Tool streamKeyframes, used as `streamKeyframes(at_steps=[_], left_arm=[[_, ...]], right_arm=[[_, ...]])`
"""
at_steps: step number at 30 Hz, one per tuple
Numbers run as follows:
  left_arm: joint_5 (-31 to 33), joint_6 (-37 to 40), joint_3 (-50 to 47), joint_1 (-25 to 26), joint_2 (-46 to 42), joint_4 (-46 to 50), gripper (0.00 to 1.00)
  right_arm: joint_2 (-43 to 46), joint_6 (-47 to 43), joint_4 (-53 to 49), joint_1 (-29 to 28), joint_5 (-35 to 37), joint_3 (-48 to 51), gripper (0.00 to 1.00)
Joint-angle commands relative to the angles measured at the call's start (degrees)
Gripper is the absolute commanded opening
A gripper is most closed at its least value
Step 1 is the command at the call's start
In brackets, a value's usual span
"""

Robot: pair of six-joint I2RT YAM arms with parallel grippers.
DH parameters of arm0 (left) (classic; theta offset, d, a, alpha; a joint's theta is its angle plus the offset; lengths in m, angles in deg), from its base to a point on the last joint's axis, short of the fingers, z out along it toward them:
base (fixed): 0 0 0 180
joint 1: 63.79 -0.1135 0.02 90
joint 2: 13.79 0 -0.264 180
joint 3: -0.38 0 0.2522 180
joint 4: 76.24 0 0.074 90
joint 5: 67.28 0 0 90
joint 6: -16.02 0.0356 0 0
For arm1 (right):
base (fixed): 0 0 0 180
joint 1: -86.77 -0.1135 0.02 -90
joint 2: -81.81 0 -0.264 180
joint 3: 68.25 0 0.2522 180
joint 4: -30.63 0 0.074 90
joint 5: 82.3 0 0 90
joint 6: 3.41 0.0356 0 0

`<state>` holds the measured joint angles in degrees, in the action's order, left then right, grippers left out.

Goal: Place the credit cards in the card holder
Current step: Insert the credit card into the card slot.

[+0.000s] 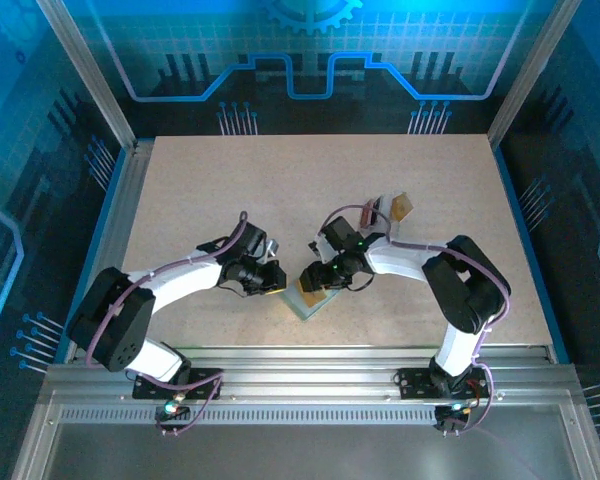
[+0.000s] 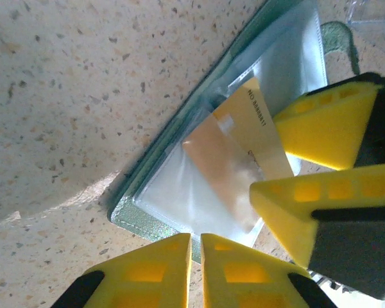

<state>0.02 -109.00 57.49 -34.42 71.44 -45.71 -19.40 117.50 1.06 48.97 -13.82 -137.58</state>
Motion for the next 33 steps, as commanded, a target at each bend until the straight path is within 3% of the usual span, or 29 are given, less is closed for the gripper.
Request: streamKeyframes(at_steps=[1, 9, 17, 28, 33], left_arm=[[-2.45, -1.48, -1.38, 1.61, 1.96, -1.43, 0.12], [-1.55, -1.85, -1.88, 1.75, 4.4, -3.01, 0.12], [1.07, -1.19, -4.2, 1.75, 4.68, -2.55, 0.12], [1.3, -0.99, -4.26, 1.76, 11.49, -6.96, 0.12], [1.68, -0.94, -4.77, 1.79, 11.11, -7.02, 0.12]], right_arm=[[0.44, 2.89, 0.73, 1.58, -0.66, 0.28, 0.5], [-0.37, 7.37, 5.9, 1.77, -0.5, 2.84, 0.35], [-1.64, 6.05, 2.67, 1.77, 1.0, 0.93, 0.3], [-1.19, 4.66, 1.82, 1.09, 0.6, -0.55, 0.1], [-3.81, 0.93, -0.77, -0.42, -0.01, -4.47, 0.08]])
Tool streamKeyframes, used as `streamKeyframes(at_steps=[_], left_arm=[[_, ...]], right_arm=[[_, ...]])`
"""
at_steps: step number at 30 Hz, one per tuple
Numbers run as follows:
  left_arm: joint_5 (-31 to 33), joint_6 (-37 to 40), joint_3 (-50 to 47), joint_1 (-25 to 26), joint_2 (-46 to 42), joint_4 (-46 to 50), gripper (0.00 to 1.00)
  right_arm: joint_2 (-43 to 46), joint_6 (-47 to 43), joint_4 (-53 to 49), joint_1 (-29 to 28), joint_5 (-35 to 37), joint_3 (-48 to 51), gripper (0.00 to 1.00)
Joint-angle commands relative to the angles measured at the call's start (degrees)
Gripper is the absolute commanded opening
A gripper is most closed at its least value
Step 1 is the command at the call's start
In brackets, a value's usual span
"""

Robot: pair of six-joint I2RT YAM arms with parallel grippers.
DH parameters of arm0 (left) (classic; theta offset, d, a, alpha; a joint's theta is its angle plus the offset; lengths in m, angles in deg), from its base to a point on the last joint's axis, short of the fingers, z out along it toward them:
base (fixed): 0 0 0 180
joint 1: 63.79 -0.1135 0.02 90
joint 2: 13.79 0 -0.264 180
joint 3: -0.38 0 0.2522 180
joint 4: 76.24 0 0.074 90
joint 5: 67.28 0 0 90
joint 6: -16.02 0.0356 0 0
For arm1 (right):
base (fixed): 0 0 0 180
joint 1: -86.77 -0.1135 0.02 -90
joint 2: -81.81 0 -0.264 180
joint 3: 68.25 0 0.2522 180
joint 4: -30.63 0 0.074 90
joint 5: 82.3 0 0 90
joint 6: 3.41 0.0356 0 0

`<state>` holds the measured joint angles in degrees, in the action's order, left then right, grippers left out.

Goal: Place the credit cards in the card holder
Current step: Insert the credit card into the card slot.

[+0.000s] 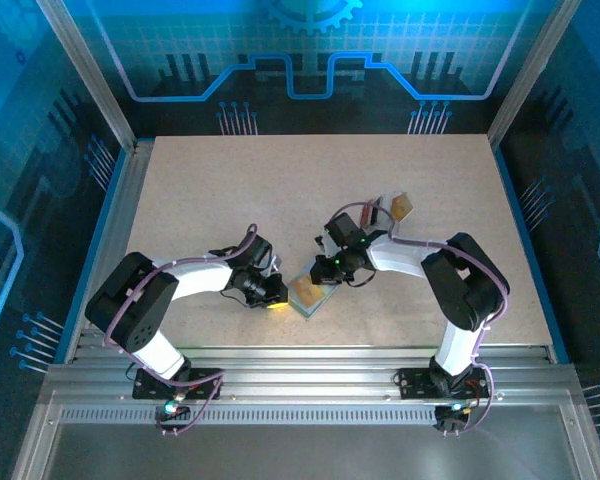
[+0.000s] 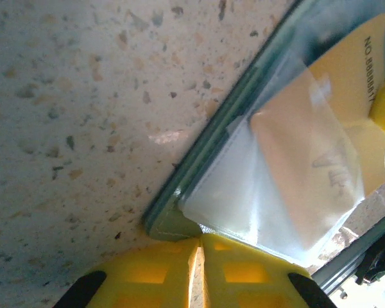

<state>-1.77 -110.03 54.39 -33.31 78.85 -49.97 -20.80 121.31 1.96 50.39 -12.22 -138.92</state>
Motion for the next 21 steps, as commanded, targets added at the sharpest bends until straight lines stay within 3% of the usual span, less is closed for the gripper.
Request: streamKeyframes(at_steps=[1, 13, 21], left_arm=[[3.61, 0.05, -1.67, 0.71, 3.59, -2.65, 0.12], [5.11, 0.28, -1.53, 0.54, 3.86, -2.14, 0.12], [5.68, 0.45, -1.38, 0.13, 3.98, -1.55, 0.12]], right_arm=[[-3.27, -3.79, -2.52, -2.18, -1.58, -4.22, 0.08], [-7.82, -11.02, -7.67, -5.87, -3.21, -8.98, 0.04], [-3.27, -12.38, -2.52, -7.07, -11.97, -4.81, 0.1]])
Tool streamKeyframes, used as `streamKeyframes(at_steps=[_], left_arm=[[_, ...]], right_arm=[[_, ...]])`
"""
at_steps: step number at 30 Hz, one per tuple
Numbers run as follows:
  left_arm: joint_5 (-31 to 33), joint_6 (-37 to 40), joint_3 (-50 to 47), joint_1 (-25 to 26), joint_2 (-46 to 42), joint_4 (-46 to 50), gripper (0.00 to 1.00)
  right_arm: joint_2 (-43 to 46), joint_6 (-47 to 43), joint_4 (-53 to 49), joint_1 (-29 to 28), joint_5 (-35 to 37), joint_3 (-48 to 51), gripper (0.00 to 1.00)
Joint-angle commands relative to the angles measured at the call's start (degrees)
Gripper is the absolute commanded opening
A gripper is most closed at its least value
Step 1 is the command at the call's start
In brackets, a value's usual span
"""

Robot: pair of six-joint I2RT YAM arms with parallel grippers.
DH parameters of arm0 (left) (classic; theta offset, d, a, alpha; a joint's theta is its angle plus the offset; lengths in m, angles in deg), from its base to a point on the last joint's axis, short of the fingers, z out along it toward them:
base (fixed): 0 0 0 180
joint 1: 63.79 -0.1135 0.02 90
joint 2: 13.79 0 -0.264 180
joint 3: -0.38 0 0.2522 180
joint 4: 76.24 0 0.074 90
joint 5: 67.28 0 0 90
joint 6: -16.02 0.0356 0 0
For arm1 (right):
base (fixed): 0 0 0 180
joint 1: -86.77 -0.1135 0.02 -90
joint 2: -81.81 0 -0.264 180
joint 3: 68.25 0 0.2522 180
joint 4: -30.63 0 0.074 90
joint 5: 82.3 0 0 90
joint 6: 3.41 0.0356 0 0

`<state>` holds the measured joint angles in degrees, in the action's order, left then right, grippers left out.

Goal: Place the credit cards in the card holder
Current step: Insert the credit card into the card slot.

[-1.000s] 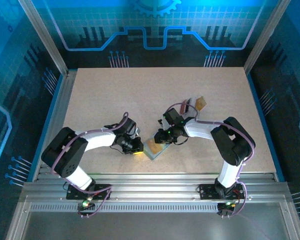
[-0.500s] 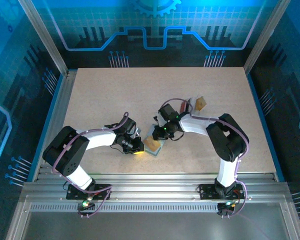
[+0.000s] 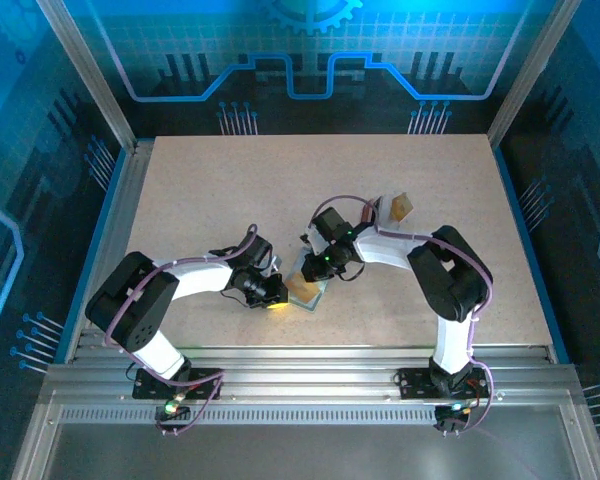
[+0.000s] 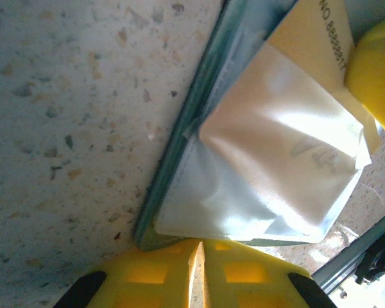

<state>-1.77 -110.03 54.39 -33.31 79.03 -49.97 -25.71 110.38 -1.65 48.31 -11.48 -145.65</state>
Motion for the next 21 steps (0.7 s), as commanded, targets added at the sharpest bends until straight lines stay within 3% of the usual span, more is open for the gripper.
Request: streamKeyframes(at_steps=[1, 8, 13, 21], left_arm=[[5.68, 0.59, -1.32, 0.03, 3.7, -1.4, 0.12], [5.85, 1.16, -0.79, -0.25, 3.34, -0.74, 0.12], [5.95, 1.19, -0.79, -0.48, 3.2, -0.56, 0.12], [6.3, 1.34, -1.2, -1.27, 3.49, -0.6, 0.12]], right_arm=[[1.78, -1.62, 1.51, -4.92, -13.14, 2.11, 0.11], [-3.36, -3.53, -0.19, -4.71, -15.85, -2.8, 0.21], [-3.56, -5.98, -3.43, -6.9, -13.5, -5.63, 0.23], [2.42, -4.68, -7.43, -4.05, 0.17, -5.7, 0.44]])
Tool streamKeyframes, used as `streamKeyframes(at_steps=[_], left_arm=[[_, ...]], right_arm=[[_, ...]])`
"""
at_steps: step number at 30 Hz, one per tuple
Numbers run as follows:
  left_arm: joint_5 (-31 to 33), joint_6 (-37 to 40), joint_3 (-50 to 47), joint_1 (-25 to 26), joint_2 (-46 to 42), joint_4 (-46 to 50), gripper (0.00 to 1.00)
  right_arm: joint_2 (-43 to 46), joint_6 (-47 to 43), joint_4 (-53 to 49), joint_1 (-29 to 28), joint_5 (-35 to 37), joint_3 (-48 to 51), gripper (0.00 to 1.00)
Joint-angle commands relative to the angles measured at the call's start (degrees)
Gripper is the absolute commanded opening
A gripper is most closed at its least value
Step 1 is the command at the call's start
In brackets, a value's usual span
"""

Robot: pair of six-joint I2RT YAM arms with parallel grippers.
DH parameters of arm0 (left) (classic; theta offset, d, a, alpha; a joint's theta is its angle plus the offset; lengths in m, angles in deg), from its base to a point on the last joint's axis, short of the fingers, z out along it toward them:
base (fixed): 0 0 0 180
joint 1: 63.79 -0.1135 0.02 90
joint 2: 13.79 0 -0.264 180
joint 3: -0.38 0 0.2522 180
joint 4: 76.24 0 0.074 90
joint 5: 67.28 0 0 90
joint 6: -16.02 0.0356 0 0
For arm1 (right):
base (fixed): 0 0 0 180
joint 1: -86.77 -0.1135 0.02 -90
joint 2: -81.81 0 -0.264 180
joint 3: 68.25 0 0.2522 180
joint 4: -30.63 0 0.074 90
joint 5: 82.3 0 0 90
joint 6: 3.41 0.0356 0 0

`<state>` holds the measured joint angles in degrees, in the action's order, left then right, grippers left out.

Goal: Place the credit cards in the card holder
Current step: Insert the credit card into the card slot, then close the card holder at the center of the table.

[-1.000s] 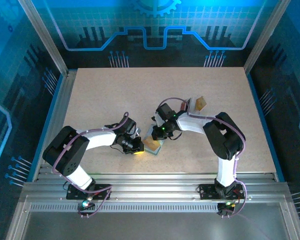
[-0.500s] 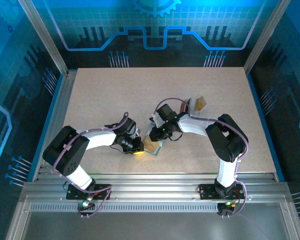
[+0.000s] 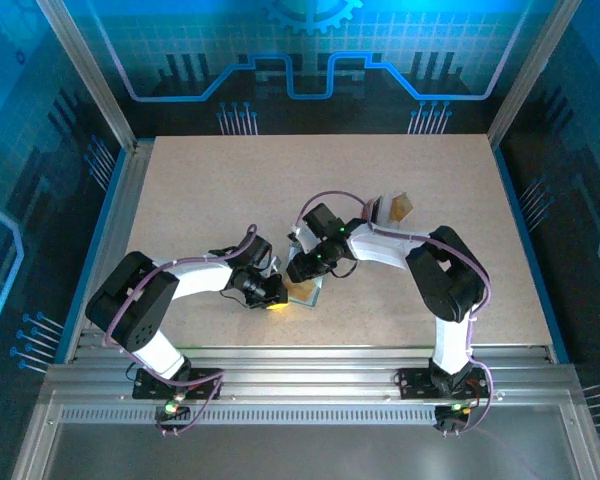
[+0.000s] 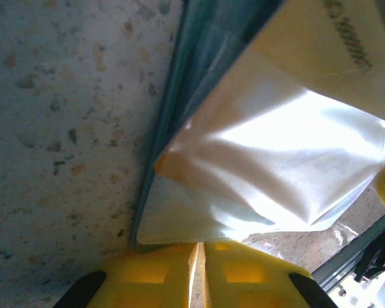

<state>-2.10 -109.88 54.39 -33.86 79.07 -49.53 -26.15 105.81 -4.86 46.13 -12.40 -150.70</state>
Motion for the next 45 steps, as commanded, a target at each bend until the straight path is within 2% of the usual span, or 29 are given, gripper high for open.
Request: streamKeyframes(at_steps=[1, 7, 15, 20, 25, 29, 34, 37, 40, 45], left_arm=[[6.63, 1.12, -1.38, -1.04, 3.51, -1.23, 0.12], [6.45, 1.36, -1.49, -1.54, 3.61, -1.35, 0.12], [6.01, 1.71, -1.05, -1.64, 3.95, -1.24, 0.12], [6.0, 1.71, -0.7, -1.63, 3.92, -1.17, 0.12], [6.23, 1.85, -0.7, -1.68, 3.29, -0.65, 0.12], [6.16, 1.79, -0.48, -1.63, 3.18, -0.65, 0.13], [6.1, 1.75, -0.52, -1.68, 3.12, -0.56, 0.12], [6.27, 1.62, -0.83, -1.72, 2.47, -0.52, 0.12], [6.28, 1.53, -1.05, -1.81, 2.33, -0.56, 0.12], [6.19, 1.28, -1.23, -1.9, 2.41, -0.91, 0.12]], right_arm=[[3.23, -0.06, -5.47, -1.53, 2.83, -1.48, 0.46], [3.08, -1.61, -11.22, 1.18, 8.56, -5.79, 0.54], [0.08, -3.18, -14.16, 7.8, 10.25, -9.85, 0.56], [-5.08, -5.34, -15.1, 11.05, 7.93, -14.47, 0.56], [-6.24, -8.83, -14.92, 9.68, 2.96, -14.76, 0.58], [-4.63, -10.09, -14.39, 5.6, 11.97, -12.75, 0.62], [-6.18, -8.61, -13.98, 3.15, 26.35, -12.96, 0.59], [-6.65, -8.28, -12.99, 2.76, 31.38, -13.01, 0.55], [-6.15, -9.14, -12.38, 2.08, 33.77, -12.75, 0.57], [-5.97, -10.5, -11.15, 1.83, 30.18, -12.12, 0.59]])
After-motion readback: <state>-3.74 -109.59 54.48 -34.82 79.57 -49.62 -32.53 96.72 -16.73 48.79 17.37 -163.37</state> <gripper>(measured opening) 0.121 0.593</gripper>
